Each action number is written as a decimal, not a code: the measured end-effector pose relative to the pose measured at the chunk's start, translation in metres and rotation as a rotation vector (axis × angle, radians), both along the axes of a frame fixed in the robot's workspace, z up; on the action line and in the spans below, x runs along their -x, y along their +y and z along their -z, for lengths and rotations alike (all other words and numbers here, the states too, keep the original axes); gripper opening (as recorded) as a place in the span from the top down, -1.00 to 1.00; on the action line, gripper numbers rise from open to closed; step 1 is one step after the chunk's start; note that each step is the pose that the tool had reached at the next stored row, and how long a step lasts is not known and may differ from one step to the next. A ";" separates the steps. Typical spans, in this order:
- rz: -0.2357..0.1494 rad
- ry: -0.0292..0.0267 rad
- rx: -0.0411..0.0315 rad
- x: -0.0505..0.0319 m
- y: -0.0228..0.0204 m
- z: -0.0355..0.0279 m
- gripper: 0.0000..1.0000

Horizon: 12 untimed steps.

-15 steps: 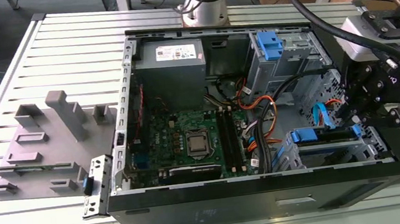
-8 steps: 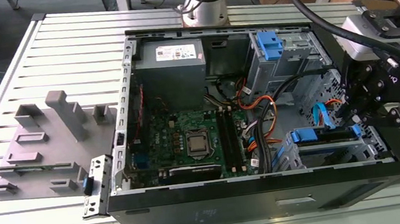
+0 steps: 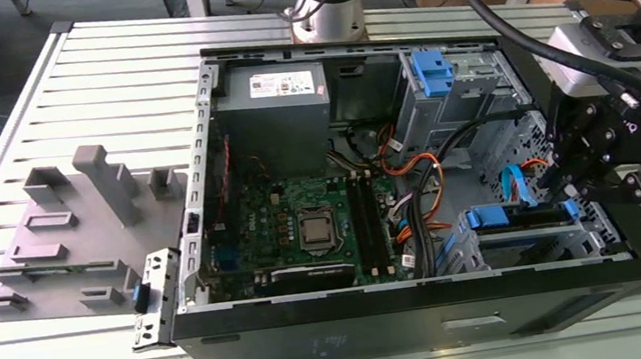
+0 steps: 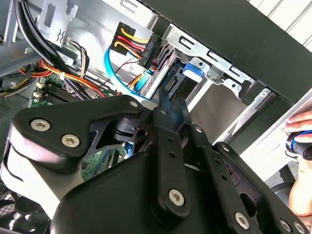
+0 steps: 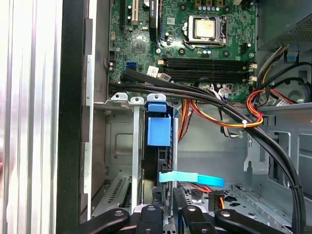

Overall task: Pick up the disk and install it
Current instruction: 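Insert the second disk wire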

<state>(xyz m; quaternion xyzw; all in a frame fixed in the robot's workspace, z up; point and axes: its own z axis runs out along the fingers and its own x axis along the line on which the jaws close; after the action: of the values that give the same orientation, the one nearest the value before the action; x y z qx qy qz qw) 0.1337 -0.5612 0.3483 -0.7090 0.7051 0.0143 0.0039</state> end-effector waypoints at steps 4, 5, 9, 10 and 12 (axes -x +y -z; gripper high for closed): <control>0.000 0.0000 -0.0001 0.0000 0.0000 -0.0054 0.53; 0.000 0.0000 0.0000 0.0000 0.0000 -0.0072 0.53; 0.000 0.0000 -0.0004 0.0000 0.0006 -0.0093 0.53; 0.000 0.0000 -0.0002 0.0000 0.0016 -0.0094 0.53; 0.000 0.0000 -0.0005 0.0000 0.0053 -0.0090 0.53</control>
<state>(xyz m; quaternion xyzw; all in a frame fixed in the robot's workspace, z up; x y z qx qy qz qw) 0.1337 -0.5560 0.3573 -0.7090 0.7051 0.0145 0.0041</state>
